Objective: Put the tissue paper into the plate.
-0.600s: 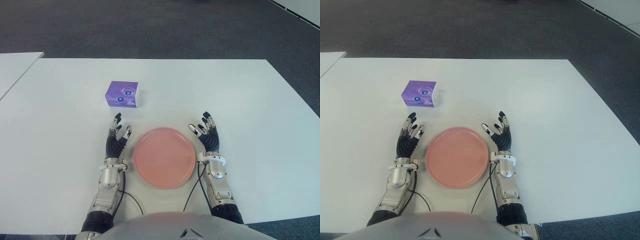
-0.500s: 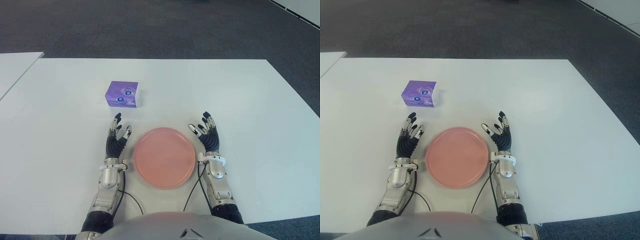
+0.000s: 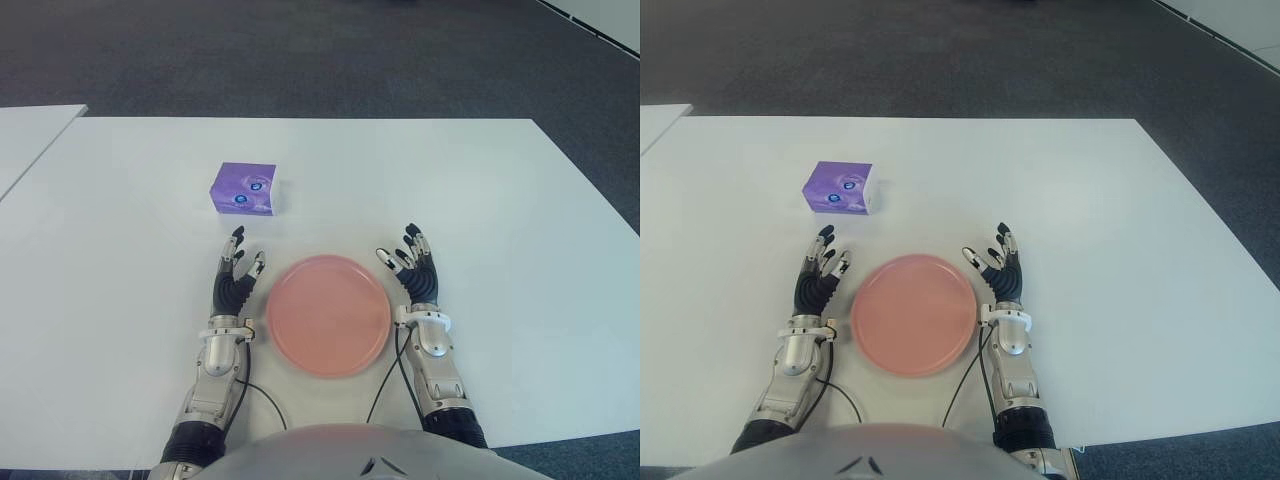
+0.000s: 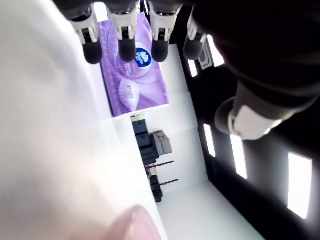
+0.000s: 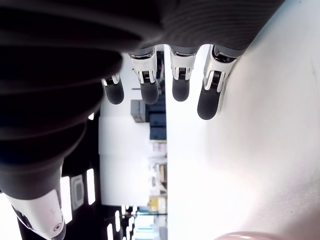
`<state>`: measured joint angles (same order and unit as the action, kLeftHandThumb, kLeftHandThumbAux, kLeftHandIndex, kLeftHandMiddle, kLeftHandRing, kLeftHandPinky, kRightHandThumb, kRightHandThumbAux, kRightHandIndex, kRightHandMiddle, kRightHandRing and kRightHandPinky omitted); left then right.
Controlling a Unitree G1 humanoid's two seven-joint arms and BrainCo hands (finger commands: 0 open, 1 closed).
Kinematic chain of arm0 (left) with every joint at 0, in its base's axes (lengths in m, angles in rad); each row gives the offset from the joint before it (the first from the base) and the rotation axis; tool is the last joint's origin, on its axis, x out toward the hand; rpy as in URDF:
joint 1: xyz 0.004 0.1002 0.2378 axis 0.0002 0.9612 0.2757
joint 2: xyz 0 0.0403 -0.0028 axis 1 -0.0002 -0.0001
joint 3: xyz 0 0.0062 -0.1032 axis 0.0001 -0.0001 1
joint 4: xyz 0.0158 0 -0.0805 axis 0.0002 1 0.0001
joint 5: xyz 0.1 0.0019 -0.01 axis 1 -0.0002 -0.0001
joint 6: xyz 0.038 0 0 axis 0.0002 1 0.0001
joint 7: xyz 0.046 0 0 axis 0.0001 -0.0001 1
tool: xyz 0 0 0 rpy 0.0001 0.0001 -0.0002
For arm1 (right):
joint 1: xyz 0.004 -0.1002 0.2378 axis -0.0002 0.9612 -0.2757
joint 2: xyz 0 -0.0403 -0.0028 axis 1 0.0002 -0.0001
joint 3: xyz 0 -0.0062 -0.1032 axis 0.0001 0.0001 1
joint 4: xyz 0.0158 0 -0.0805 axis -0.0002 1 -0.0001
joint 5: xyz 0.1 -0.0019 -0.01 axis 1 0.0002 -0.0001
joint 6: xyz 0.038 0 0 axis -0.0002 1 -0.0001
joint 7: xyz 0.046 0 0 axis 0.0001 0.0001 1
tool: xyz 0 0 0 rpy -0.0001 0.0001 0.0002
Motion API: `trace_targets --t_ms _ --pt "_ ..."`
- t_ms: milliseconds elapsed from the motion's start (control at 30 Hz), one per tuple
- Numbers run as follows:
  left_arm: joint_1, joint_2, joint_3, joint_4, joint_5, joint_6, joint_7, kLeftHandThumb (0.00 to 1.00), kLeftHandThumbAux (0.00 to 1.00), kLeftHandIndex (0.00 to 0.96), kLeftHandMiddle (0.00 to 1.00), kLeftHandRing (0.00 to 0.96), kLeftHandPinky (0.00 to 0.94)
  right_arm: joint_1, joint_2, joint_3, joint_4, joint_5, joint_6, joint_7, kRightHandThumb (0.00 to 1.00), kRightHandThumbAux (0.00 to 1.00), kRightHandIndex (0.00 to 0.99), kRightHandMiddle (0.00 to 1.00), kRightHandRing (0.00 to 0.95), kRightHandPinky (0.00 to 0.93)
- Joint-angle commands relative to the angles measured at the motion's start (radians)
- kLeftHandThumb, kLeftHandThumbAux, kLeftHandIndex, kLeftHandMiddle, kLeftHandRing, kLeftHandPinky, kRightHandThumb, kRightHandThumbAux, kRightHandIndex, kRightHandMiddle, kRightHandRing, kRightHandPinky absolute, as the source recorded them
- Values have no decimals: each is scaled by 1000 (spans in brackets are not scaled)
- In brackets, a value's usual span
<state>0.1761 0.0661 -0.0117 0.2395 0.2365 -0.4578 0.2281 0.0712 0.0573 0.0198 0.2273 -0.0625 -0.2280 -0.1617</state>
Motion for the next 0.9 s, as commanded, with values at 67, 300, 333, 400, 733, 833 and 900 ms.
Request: trace_targets --t_ms 67,300,333,400,733,833,900 --pt "-20 69 31 -209 69 -3 -7 58 478 0 0 0 0 35 17 -4 44 13 59 4 150 710 47 21 4 31" --pt "-101 156 90 -194 71 -46 -9 60 494 0 0 0 0 29 21 -4 57 17 51 2 158 713 45 20 3 26" --pt "-114 166 97 -186 70 -50 -10 60 497 0 0 0 0 28 21 -4 58 17 51 1 158 713 44 19 2 25" --pt "-143 194 110 -178 71 -38 -21 61 505 0 0 0 0 26 22 -5 62 17 51 -1 158 711 44 19 1 23" --pt "-278 318 136 -169 96 83 -81 74 513 0 0 0 0 15 17 -6 83 16 41 1 172 702 47 16 0 21" --pt "-294 338 134 -192 116 119 -89 71 510 0 0 0 0 9 16 -7 91 14 51 -2 174 697 48 15 0 20" --pt "-305 346 133 -205 127 138 -91 67 508 0 0 0 0 6 16 -8 94 12 61 -5 178 691 50 15 0 20"
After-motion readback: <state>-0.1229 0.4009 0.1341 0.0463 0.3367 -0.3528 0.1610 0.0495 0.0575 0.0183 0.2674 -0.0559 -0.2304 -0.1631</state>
